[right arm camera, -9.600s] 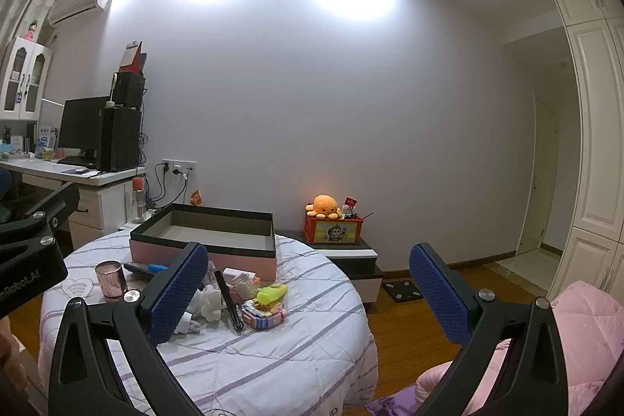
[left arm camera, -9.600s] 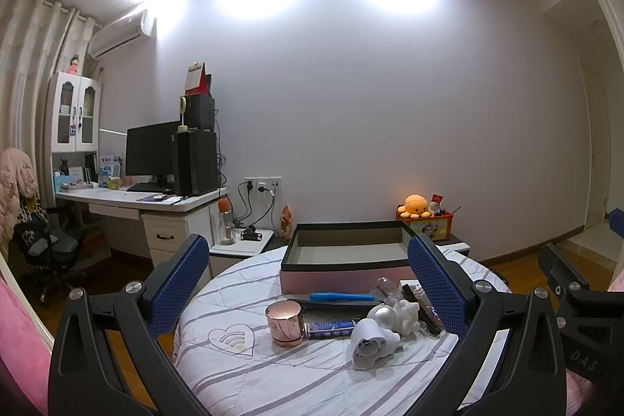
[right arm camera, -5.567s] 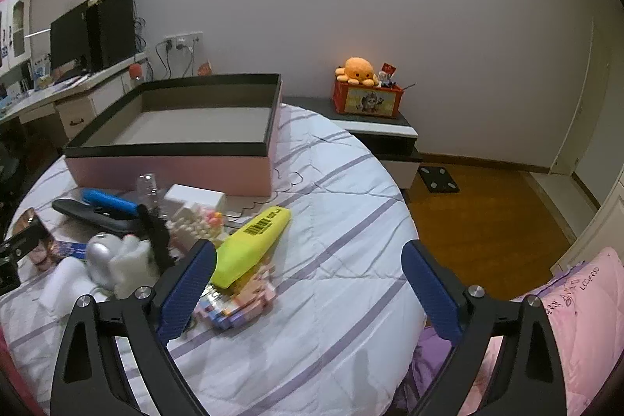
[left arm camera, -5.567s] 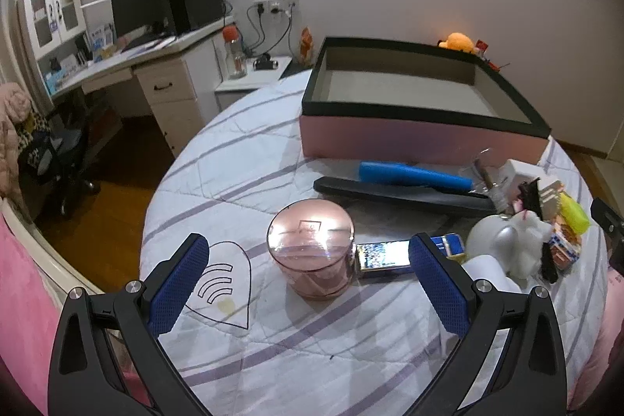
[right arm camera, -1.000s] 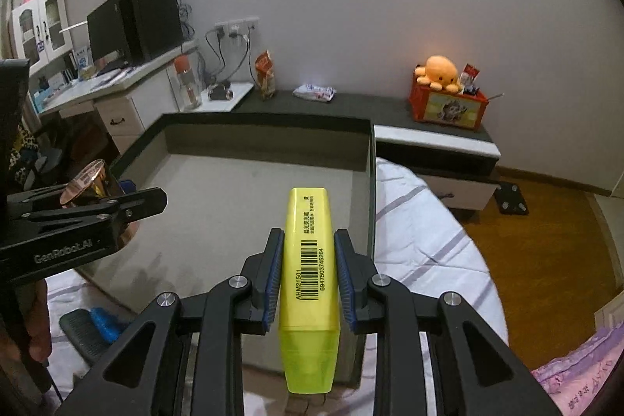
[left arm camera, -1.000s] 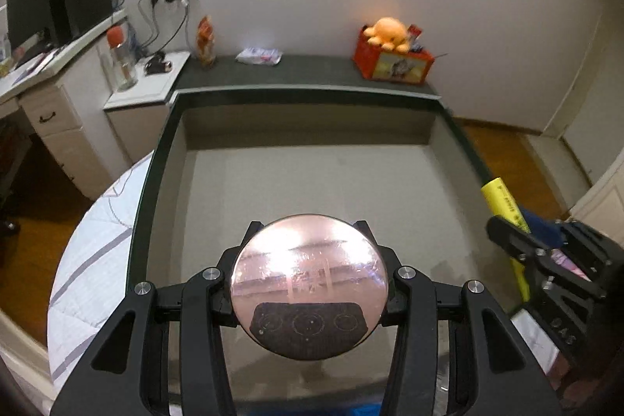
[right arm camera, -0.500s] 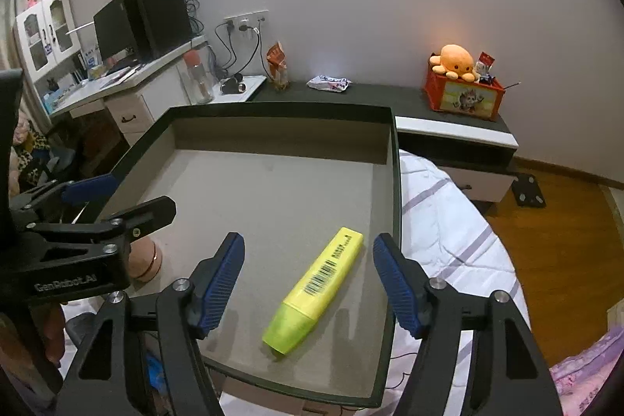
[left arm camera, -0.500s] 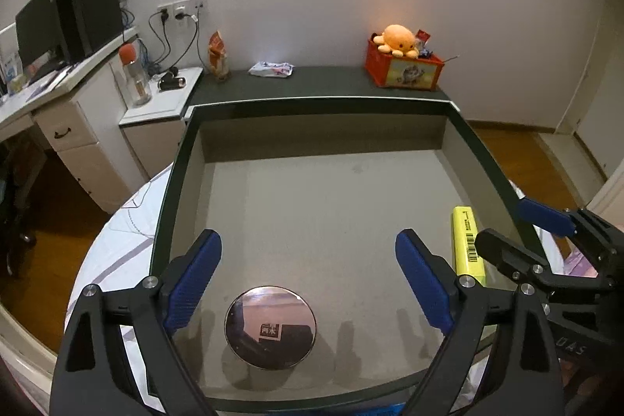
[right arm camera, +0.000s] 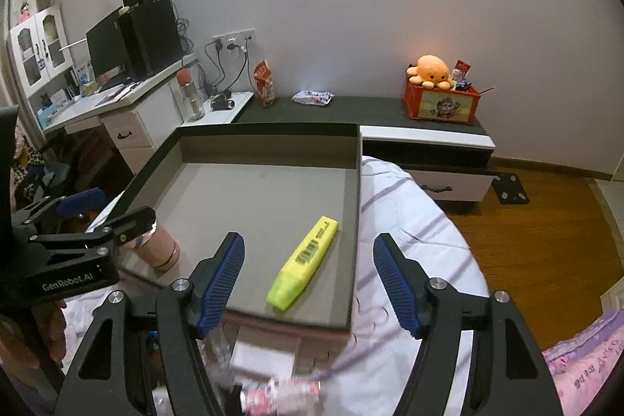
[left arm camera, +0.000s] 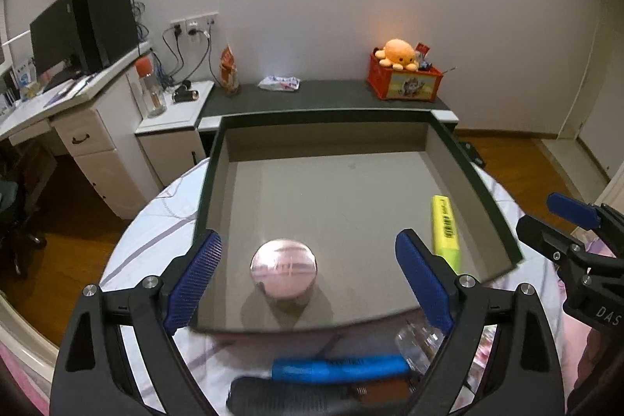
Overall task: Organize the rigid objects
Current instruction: 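Open both grippers to drop the tin and highlighter into the box, then grasp the blue-and-gold box with the left gripper while the right grasps the block donut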
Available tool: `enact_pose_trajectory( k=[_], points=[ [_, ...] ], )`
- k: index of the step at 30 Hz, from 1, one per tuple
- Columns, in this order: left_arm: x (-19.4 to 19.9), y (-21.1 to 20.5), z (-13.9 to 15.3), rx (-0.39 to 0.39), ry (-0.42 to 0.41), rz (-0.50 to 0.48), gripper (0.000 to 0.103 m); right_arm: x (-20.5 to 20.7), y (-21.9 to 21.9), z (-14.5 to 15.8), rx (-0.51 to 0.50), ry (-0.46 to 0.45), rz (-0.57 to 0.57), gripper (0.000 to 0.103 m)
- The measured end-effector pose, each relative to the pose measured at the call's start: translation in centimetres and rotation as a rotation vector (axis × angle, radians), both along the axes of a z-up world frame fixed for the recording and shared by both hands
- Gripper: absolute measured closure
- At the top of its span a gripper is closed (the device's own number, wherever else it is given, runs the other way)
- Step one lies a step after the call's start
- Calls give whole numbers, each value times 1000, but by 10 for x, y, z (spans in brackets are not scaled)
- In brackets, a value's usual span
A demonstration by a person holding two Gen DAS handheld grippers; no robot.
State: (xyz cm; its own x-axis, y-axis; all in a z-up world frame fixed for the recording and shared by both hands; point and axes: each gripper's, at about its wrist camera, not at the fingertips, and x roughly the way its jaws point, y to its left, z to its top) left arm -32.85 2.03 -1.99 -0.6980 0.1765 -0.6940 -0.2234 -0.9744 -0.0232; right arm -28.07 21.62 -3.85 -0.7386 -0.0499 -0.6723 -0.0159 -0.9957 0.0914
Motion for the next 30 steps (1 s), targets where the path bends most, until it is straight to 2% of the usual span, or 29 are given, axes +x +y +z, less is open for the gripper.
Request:
enact_pose_trajectory(
  k=[3, 12, 16, 21, 25, 30],
  points=[
    [24, -5, 11, -4, 26, 10, 11, 22, -1, 9, 6, 15, -22, 23],
    [95, -17, 23, -19, 67, 28, 10, 84, -1, 24, -1, 27, -44, 23],
    [124, -25, 22, -13, 77, 42, 8, 110, -5, 28, 20, 36, -48, 23],
    [154, -34, 18, -73, 122, 94, 8, 141, -14, 27, 67, 45, -51, 23],
    [176, -44, 17, -44, 113, 87, 8, 164, -21, 25, 89, 44, -56, 23],
    [204, -46, 18, -68, 141, 98, 8, 190, -31, 26, 98, 65, -50, 23]
  ],
)
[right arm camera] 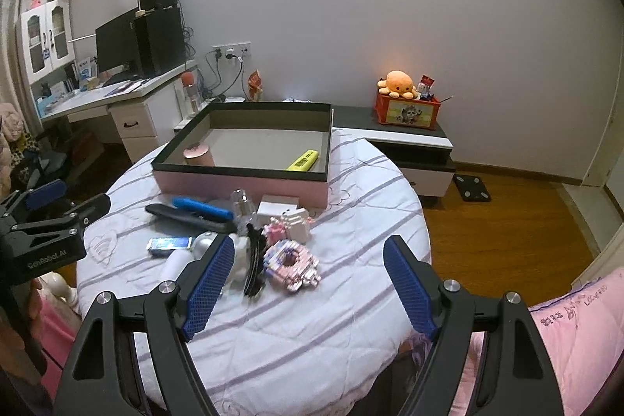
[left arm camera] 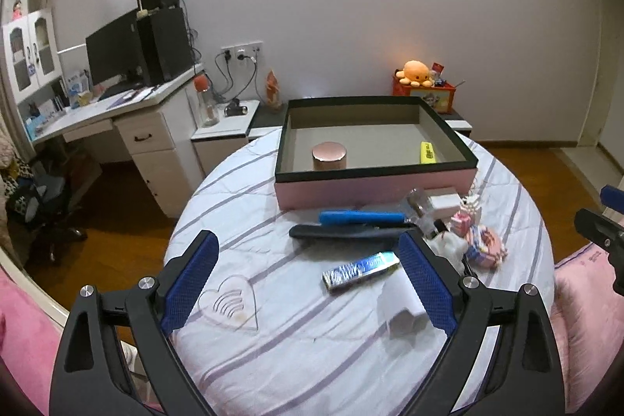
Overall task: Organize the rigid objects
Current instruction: 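Grasp the blue-and-gold box with the left gripper while the right grasps the block donut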
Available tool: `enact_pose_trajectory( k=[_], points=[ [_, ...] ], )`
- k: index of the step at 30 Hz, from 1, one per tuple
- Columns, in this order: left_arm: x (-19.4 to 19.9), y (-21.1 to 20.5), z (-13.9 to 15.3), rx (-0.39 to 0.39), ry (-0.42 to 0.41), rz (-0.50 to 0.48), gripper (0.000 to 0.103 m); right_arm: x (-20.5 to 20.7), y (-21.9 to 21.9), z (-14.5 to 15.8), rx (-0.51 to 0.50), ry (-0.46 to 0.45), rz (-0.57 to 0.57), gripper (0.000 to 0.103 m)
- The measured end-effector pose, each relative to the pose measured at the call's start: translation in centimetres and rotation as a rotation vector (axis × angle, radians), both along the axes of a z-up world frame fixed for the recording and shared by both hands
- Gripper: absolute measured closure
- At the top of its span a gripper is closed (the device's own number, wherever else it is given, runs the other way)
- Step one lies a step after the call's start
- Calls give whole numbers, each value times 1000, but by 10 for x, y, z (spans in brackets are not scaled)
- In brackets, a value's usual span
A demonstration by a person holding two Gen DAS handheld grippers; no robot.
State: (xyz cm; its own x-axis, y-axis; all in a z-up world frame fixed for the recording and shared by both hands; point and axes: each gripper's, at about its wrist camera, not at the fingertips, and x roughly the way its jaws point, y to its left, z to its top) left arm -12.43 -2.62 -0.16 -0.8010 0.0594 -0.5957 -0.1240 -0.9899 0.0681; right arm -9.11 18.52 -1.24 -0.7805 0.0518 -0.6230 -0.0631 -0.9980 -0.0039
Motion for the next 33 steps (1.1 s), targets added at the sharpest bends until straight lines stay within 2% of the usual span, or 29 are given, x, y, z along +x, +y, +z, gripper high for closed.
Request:
enact_pose_trajectory(
  k=[3, 5, 13, 19, 24, 27, 29, 33],
  points=[
    [13, -1, 0, 9, 7, -5, 8, 13, -8, 0, 21, 15, 13, 22],
    [19, 2, 0, -24, 24, 0, 7, 17, -11, -1, 29, 15, 20, 22],
    [13, 9, -5, -53, 16, -25, 2, 9, -5, -5, 7, -6, 24, 21],
    [-19, 11, -32, -52, -89, -34, 2, -15, 1, -27, 23, -86, 25, 21],
    [-52, 15, -65, -107, -185, -28, 2, -44, 2, -54, 48, -170, 51, 21],
    [-68, 15, -82, -113, -241, -31, 2, -61, 6, -72, 50, -218, 47, 21],
    [-78, 18, -93, -102, -276, -58, 1, -72, 9, -83, 35, -246, 58, 21],
    [-89, 16, -104, -25, -326, -129, 0, -92, 9, -103, 48, -299, 78, 21]
  ],
)
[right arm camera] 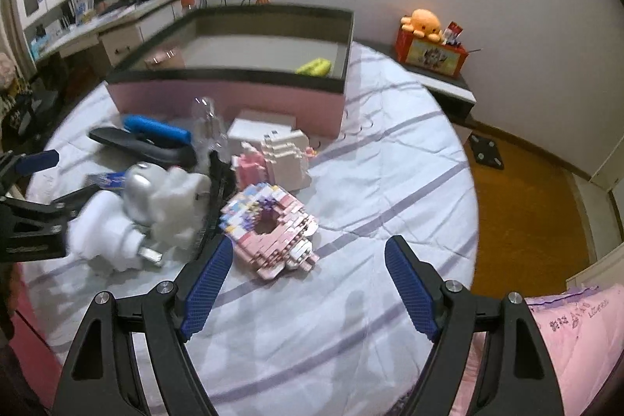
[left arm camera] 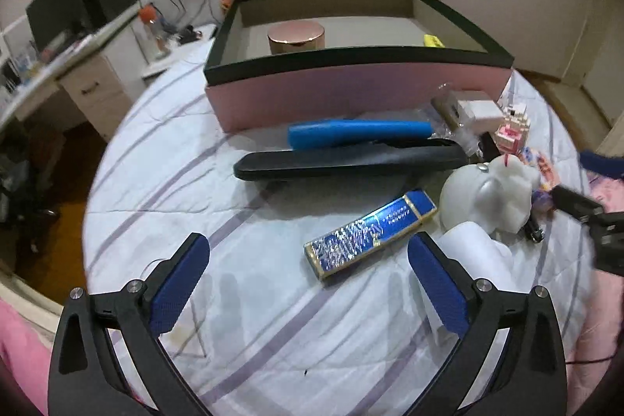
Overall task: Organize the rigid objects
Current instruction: 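Grasp the blue-and-gold box with the left gripper while the right grasps the block donut, then lift and carry the blue box and block donut over the open box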
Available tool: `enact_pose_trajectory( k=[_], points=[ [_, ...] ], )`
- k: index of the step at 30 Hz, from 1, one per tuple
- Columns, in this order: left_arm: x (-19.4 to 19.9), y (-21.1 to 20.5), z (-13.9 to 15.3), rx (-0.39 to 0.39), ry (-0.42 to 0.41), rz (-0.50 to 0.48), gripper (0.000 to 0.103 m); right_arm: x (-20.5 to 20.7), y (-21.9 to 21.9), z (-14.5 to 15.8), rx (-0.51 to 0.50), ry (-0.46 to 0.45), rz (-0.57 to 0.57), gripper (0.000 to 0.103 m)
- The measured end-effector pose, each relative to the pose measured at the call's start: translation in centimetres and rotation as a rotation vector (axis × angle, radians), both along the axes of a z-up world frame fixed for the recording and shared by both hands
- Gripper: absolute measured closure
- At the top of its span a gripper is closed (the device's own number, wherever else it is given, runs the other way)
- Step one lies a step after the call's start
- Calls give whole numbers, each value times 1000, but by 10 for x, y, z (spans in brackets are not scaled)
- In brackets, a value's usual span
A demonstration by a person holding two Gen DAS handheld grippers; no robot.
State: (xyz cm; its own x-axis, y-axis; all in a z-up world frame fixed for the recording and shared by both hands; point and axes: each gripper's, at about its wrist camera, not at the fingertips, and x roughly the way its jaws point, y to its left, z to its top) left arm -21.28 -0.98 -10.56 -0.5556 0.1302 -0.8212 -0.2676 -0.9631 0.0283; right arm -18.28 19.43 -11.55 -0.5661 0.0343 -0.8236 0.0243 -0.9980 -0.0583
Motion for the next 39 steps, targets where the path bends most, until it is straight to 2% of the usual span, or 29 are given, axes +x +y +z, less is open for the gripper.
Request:
enact_pose_trajectory(
  k=[4, 7, 10, 12, 14, 15, 17, 18, 19, 21, 23, 24, 26, 27, 33, 39],
  points=[
    [-10, -6, -6, 57, -48, -51, 0, -11, -1, -8, -55, -9, 47, 21],
    [-11, -6, -11, 65, -76, -114, 0, -17, -4, -15, -59, -21, 69, 18],
    [-9, -3, -16, 41, -83, -164, 0, -20, -2, -19, -69, -40, 78, 18],
    [-9, 3, -22, -16, -81, -180, 0, -20, 4, -22, -91, -46, 67, 18],
    [-8, 7, -22, -19, -57, -202, 0, -22, 8, -25, -81, -63, 47, 19],
    [-8, 9, -22, -17, -57, -208, 0, -22, 9, -25, -54, -61, 29, 22],
    [-10, 12, -23, 0, -50, -210, 3, -21, 14, -23, -76, -52, 14, 29],
    [-11, 13, -22, 6, -48, -205, 5, -21, 16, -22, -88, -54, 11, 37],
    [-11, 14, -22, 9, -42, -205, 9, -21, 16, -20, -85, -53, 9, 44],
    [-8, 16, -18, 11, -30, -219, 23, -21, 18, -19, -81, -55, 0, 49],
    [-7, 18, -14, -1, -12, -204, 56, -23, 21, -20, -94, -59, -4, 49],
    [-6, 19, -12, 5, -17, -191, 61, -23, 22, -19, -94, -57, -6, 49],
    [-5, 20, -10, 7, -25, -155, 79, -22, 22, -19, -93, -54, -15, 49],
    [-4, 19, -9, 10, -25, -141, 83, -22, 23, -19, -98, -51, -22, 49],
    [-1, 4, -7, 65, -59, -88, 83, -23, 22, -17, -121, -40, -27, 49],
    [3, 7, -7, 27, -46, -79, 83, -19, 22, -7, -125, -14, -36, 49]
  ],
)
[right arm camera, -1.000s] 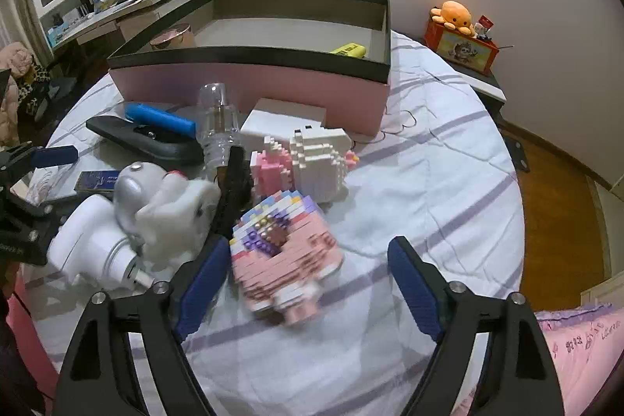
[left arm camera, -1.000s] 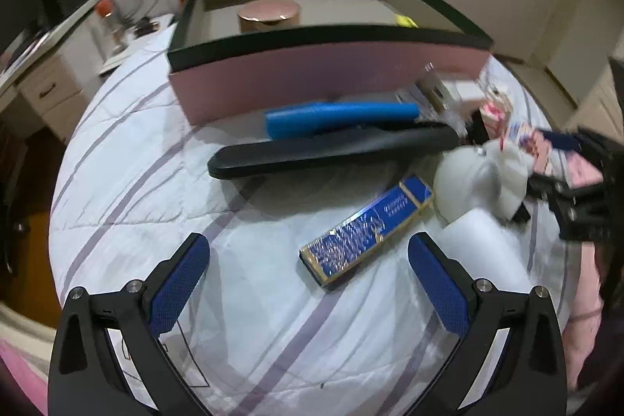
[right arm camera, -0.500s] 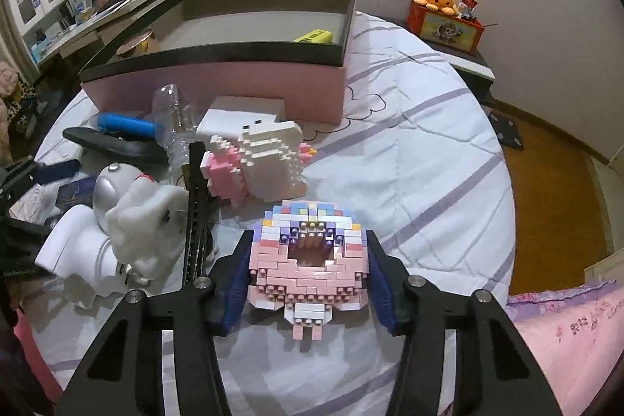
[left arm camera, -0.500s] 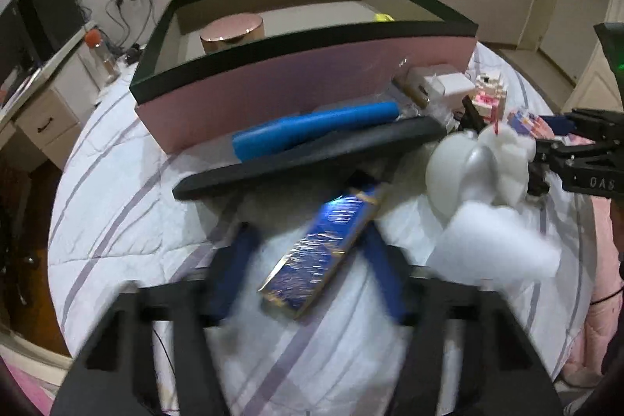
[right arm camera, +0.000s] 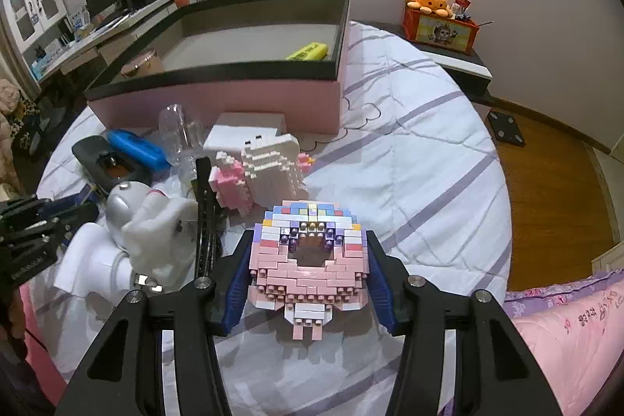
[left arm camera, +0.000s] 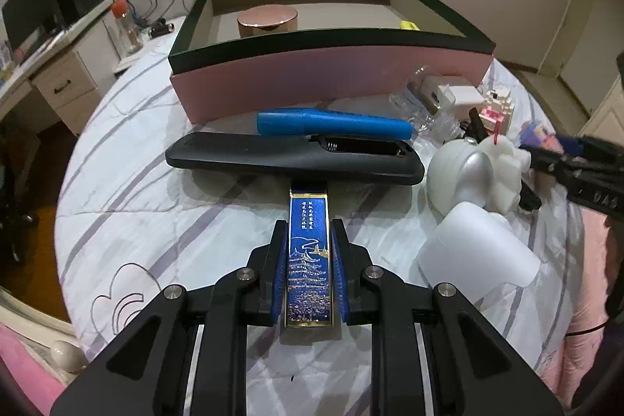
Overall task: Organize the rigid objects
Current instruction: 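Lift and carry the blue box and block donut over the open box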
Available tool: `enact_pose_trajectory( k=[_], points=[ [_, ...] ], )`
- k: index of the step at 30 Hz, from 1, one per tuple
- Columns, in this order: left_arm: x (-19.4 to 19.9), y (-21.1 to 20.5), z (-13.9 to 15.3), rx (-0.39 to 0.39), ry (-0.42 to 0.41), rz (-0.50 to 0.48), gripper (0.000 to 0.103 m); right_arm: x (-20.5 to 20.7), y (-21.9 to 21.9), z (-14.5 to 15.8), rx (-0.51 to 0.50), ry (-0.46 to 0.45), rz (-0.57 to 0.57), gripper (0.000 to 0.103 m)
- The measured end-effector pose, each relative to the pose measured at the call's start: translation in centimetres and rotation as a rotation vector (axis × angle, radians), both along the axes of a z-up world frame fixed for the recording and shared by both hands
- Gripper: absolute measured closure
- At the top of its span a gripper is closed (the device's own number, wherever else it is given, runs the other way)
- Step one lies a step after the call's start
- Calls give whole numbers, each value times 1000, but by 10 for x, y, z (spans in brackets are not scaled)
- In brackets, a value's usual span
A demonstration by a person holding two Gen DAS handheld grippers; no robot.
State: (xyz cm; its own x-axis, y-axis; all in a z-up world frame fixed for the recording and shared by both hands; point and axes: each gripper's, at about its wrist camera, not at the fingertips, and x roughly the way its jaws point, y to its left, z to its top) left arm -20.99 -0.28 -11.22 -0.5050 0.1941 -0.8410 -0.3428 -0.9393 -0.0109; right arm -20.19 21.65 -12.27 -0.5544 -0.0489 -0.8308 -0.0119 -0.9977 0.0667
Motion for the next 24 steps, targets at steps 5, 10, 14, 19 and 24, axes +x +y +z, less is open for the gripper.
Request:
enact_pose_trajectory(
  k=[5, 10, 14, 19, 24],
  points=[
    [4, -7, 4, 31, -14, 15, 83, 8, -2, 10, 11, 20, -6, 49],
    [9, -14, 15, 61, 4, 33, 83, 18, -4, 21, 18, 39, -10, 49],
    [20, -17, 33, 82, 46, 21, 83, 27, -7, 28, 21, 53, -9, 49],
    [35, -19, 52, 86, 100, 7, 83, 43, -14, 43, 24, 88, 0, 49],
    [55, -18, 69, 107, 158, -8, 83, 64, -21, 60, 35, 133, 9, 49]
  ],
)
